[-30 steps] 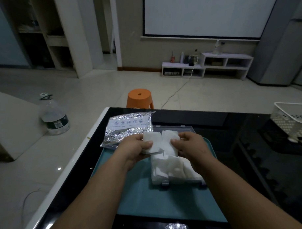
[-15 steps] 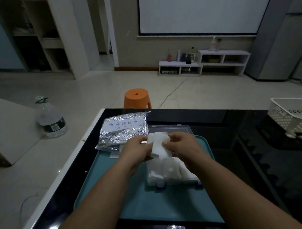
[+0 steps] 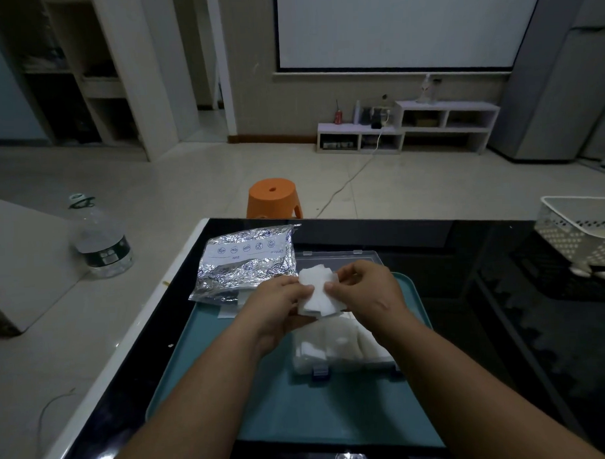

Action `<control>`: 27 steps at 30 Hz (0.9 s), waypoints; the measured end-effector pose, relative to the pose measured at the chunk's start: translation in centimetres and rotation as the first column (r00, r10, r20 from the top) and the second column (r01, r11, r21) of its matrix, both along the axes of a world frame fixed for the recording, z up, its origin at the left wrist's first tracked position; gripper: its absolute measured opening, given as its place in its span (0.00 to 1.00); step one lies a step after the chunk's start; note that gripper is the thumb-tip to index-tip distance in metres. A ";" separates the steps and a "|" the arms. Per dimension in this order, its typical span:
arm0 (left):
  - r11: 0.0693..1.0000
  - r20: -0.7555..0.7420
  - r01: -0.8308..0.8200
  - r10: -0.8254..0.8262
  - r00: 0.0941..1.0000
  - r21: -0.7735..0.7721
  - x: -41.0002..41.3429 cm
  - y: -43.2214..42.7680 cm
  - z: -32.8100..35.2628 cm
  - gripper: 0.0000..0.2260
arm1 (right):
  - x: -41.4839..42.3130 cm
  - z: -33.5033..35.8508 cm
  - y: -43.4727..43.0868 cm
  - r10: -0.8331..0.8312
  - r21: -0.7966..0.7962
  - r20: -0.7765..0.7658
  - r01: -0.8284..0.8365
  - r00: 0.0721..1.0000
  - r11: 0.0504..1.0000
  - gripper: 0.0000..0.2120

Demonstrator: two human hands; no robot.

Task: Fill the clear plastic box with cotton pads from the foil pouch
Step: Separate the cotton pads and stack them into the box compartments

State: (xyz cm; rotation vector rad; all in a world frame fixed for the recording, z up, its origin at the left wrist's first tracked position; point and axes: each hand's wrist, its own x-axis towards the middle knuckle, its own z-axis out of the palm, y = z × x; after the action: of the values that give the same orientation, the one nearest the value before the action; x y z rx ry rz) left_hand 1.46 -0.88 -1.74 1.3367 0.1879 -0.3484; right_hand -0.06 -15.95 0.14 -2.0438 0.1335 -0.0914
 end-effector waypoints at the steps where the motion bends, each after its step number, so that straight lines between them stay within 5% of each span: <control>1: 1.000 -0.001 -0.014 0.014 1.000 0.010 0.1 0.0 0.0 0.06 | 0.1 -0.1 0.0 -0.005 -0.003 -0.001 0.005 1.000 1.000 0.08; 8: 0.988 0.043 -0.086 0.081 0.996 0.128 0.4 0.0 -0.4 0.07 | 0.1 0.5 -0.8 -0.088 0.055 0.049 0.085 0.995 0.995 0.04; 13: 0.968 0.101 -0.094 0.072 0.992 0.233 0.4 -0.3 -0.9 0.05 | 0.0 1.0 -0.3 0.041 0.216 -0.027 -0.035 0.999 0.976 0.03; 17: 0.969 0.108 -0.078 0.054 0.993 0.233 0.3 -0.6 -0.7 0.05 | 0.1 0.5 0.0 0.045 0.123 -0.026 -0.041 0.999 0.992 0.02; 23: 0.998 0.047 0.026 -0.029 0.998 0.062 -0.2 -1.0 -0.4 0.05 | 0.3 -0.5 0.2 -0.033 -0.063 0.047 0.036 0.998 0.997 0.06; 27: 0.990 -0.045 0.007 -0.014 0.999 -0.143 -0.4 -1.2 0.2 0.06 | 0.4 -0.5 0.3 -0.069 -0.053 0.044 0.071 0.997 0.996 0.08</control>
State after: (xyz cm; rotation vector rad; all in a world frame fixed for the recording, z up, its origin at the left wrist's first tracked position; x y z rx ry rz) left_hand 1.02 -2.09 -1.59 1.1890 0.1911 -0.3950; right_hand 0.33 -15.64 -0.41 -2.0908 0.1779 -0.1838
